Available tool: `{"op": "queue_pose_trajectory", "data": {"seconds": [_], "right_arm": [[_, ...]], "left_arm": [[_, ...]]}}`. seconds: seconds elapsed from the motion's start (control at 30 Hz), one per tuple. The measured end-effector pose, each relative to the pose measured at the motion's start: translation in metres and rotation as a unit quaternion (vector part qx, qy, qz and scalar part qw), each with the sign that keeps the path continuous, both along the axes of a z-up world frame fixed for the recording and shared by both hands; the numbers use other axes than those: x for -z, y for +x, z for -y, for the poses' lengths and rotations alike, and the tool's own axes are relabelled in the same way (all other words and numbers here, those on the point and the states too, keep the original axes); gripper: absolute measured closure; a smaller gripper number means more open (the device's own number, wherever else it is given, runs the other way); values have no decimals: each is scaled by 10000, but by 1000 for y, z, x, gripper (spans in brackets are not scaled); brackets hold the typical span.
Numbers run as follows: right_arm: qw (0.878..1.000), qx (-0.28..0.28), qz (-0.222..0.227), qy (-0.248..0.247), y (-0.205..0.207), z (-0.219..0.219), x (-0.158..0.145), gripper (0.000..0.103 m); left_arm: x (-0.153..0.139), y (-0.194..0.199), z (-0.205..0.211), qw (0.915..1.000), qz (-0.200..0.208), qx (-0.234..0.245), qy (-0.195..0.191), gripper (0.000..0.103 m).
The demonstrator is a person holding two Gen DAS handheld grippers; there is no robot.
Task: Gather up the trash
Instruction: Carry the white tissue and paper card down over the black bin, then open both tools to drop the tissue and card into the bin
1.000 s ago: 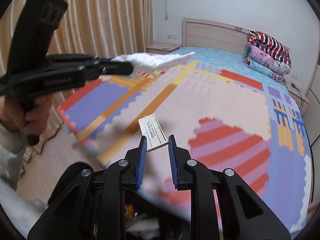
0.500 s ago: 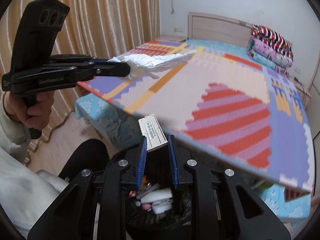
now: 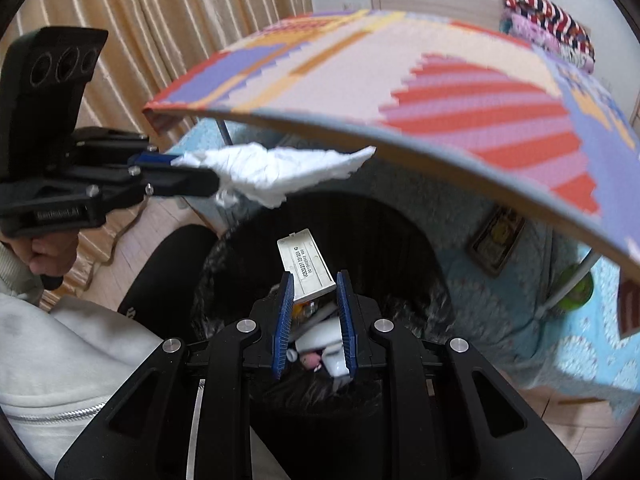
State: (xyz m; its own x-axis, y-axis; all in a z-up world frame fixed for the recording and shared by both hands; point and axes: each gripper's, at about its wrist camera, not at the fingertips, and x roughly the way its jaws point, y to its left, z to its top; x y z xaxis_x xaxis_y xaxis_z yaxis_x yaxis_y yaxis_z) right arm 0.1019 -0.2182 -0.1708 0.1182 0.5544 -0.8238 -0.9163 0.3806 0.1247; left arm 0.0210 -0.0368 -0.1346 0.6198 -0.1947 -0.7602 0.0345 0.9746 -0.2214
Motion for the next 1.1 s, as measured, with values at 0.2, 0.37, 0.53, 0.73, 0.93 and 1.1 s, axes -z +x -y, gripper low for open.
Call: {"op": "queue_pose_trajectory", "data": {"seconds": [0.2, 0.37, 0.53, 0.73, 0.93, 1.1], "right_arm": [[9992, 91, -233, -298, 5, -2, 31, 81], [9974, 158, -345, -619, 7, -9, 54, 81], [9953, 194, -408, -851, 8, -15, 72, 81], [9928, 334, -609, -980, 13, -20, 87, 81], [9918, 376, -761, -959, 12, -22, 93, 80], [9932, 393, -736, -809, 12, -20, 83, 67]], "left_arm": [[35, 11, 2, 9991, -400, 61, -91, 95], [67, 20, 0, 9967, -792, -8, -199, 95], [91, 26, 2, 9935, -1090, -40, -319, 95], [107, 30, 5, 9901, -1370, -179, -239, 95], [103, 29, 3, 9897, -1391, -265, -229, 95], [101, 31, 3, 9876, -1523, -307, -202, 85]]}}
